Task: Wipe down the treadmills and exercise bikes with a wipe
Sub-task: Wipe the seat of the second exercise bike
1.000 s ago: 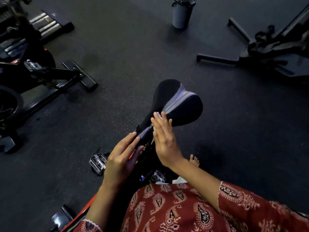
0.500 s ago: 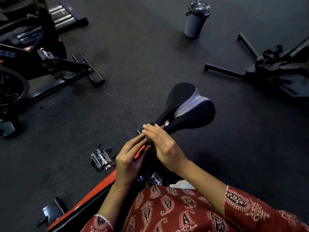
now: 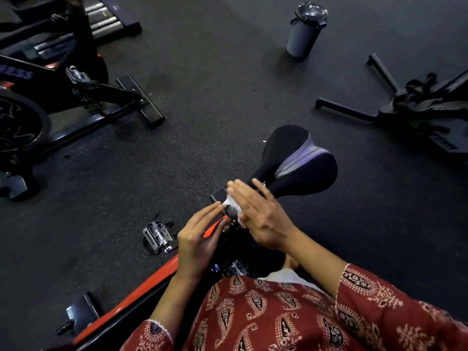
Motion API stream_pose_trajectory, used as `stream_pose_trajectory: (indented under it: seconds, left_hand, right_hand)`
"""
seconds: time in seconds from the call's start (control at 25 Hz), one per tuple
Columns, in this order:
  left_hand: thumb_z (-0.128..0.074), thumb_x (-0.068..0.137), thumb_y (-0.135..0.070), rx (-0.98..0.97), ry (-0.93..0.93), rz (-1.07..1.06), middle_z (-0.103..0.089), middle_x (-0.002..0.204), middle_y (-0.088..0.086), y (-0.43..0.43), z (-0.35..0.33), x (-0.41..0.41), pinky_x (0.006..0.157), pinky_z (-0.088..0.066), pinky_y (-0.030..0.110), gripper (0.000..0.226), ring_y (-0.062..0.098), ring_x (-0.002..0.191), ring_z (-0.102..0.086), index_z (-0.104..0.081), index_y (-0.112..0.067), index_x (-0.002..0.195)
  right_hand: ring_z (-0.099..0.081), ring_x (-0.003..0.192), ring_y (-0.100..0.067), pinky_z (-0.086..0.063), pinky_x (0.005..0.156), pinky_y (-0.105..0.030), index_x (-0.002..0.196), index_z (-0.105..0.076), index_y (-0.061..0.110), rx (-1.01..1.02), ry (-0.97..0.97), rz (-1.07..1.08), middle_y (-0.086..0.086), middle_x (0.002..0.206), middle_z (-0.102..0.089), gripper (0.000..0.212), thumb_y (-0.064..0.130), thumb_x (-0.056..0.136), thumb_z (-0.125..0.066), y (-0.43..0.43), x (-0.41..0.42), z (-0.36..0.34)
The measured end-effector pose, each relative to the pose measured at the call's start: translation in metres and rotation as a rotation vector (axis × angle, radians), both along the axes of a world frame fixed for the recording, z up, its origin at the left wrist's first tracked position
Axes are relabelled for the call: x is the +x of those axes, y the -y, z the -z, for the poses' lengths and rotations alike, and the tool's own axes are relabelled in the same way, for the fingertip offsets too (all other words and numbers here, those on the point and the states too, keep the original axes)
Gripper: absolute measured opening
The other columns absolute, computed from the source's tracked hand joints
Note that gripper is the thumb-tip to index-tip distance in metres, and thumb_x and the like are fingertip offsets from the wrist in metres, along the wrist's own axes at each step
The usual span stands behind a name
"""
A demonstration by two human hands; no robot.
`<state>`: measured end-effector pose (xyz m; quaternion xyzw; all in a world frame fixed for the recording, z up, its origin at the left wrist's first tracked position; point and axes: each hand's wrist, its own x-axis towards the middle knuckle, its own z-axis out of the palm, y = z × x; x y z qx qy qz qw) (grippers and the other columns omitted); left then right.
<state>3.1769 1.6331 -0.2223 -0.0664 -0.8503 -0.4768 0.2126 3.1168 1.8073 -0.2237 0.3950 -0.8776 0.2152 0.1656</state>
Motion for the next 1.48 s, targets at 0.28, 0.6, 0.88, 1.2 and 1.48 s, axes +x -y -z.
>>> stream_pose_trajectory:
  seconds: [0.28,0.6,0.88,1.2,1.48]
  left_hand:
    - [-0.063,0.086,-0.011,-0.077,-0.060,0.122,-0.061,0.122,0.008,-0.007,-0.008,-0.007,0.096,-0.048,0.029,0.029,0.016,0.112,-0.060,-0.067,0.001,0.112]
    - [-0.055,0.091,-0.020,-0.237,0.003,0.166,-0.059,0.128,0.013,-0.027,-0.012,-0.020,0.104,-0.041,0.029,0.035,0.020,0.121,-0.055,-0.064,0.000,0.119]
    - [-0.047,0.088,-0.026,-0.460,0.030,0.179,-0.058,0.129,0.020,-0.056,-0.021,-0.043,0.104,-0.039,0.045,0.044,0.034,0.118,-0.057,-0.064,0.001,0.118]
    - [-0.042,0.089,-0.038,-0.588,0.199,0.056,-0.054,0.134,0.021,-0.102,-0.028,-0.078,0.101,-0.035,0.050,0.055,0.037,0.119,-0.055,-0.060,-0.001,0.125]
    - [-0.041,0.089,-0.044,-0.584,0.316,-0.041,-0.045,0.141,0.023,-0.143,-0.029,-0.107,0.107,-0.026,0.047,0.064,0.038,0.128,-0.047,-0.050,0.001,0.133]
  right_hand:
    - [-0.030,0.142,-0.026,-0.020,0.116,-0.047,0.141,-0.034,0.000,-0.076,-0.072,0.003,-0.015,0.147,-0.037,0.045,0.002,0.097,-0.039,0.003,0.021,0.015]
    - [-0.032,0.140,-0.029,-0.025,0.116,-0.047,0.145,-0.030,0.002,-0.123,-0.124,0.290,-0.018,0.143,-0.041,0.053,-0.011,0.095,-0.043,-0.069,-0.002,0.030]
    - [-0.034,0.140,-0.028,-0.027,0.114,-0.049,0.149,-0.029,0.011,0.036,-0.233,0.317,-0.009,0.149,-0.037,0.048,0.006,0.102,-0.037,-0.095,-0.009,0.033]
    - [-0.022,0.144,-0.024,-0.020,0.118,-0.043,0.149,-0.025,0.007,-0.261,0.176,0.534,-0.009,0.156,-0.024,0.048,0.023,0.105,-0.032,-0.150,-0.017,0.034]
    - [-0.062,0.100,-0.008,-0.046,0.088,-0.024,0.116,-0.068,0.007,-0.524,0.769,0.639,-0.008,0.111,-0.071,0.029,0.020,0.100,-0.047,-0.155,-0.094,-0.030]
